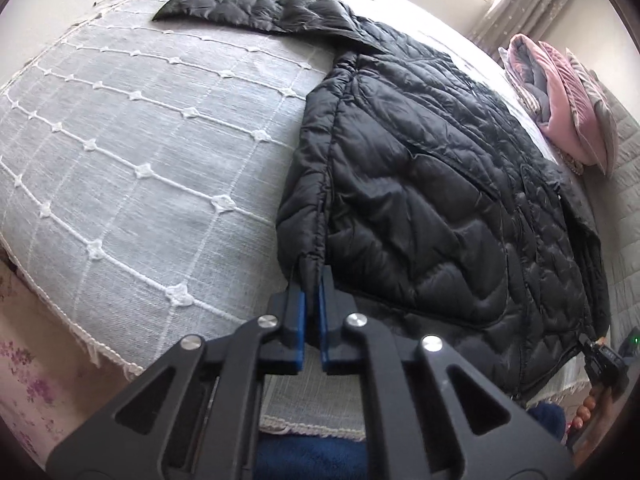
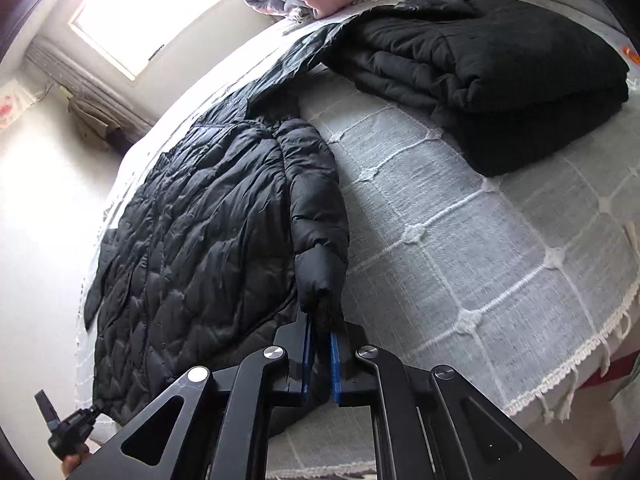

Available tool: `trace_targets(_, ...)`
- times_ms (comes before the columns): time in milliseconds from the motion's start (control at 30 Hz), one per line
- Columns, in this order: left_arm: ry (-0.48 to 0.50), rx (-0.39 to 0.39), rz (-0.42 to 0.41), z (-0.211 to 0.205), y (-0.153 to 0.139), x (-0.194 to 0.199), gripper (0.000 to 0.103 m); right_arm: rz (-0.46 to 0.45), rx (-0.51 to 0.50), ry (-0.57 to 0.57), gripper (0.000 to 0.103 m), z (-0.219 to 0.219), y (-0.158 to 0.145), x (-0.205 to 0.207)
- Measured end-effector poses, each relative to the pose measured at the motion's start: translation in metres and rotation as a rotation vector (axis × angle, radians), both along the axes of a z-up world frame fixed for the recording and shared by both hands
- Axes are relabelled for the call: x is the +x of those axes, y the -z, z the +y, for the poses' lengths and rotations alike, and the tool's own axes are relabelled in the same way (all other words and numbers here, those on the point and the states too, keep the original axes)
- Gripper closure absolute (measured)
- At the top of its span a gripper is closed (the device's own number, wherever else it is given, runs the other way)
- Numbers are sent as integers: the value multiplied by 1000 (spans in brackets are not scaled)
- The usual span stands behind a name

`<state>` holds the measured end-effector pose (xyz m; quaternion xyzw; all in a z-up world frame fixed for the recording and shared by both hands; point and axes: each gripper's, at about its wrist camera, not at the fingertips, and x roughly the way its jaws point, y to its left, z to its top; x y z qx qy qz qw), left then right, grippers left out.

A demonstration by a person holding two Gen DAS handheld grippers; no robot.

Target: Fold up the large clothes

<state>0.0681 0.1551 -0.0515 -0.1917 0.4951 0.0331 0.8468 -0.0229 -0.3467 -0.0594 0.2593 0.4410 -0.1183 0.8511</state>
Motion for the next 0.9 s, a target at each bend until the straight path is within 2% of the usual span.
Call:
trace_targets(100,1,3,13,-1,1,6,93,50,-35,-27,96,2,7,10)
trace_targets(200,-27,-14,22,7,-2,5,87,72,-83,-62,91,9,8,16)
trace_targets(267,-39,13,3,11,-11,2,87,80,-123,-47,88,10,3,15)
trace_targets(333,-42,53,-26,11,-24,0,79,76,-156,-21,87,7,-8,14)
trace_targets(367,-40,58,-36,10,-29,1,71,67,-170,-15,86,8,-13,13)
trace_targets(400,-33,60,-52,7,-35,3,64,53,-188,-7,83,8,-20,12)
trace_targets(433,-25,61,-63,4,-39,6,62,34,-209,6,81,9,-30,14)
trace_targets(467,-6,60,-79,-3,-45,11,62,15,-222,18,76,11,-37,15)
trace_targets(500,12,59,-88,-10,-48,16,62,-1,-230,29,67,13,-43,15)
trace_targets(533,43,54,-96,-22,-52,24,62,-24,-236,50,57,15,-52,18)
trace_targets(567,67,47,-99,-32,-53,31,62,-42,-238,64,31,17,-58,18)
trace_targets(600,91,39,-101,-42,-55,39,62,-72,-242,81,17,20,-64,20)
trace_targets(667,155,25,-113,-74,-58,64,61,-138,-245,94,16,26,-75,27)
trace_targets(767,269,22,-109,-129,-58,105,51,-118,-183,73,16,30,-79,65)
trace_targets(900,413,50,-92,-210,-54,160,50,-112,-68,50,16,30,-78,122)
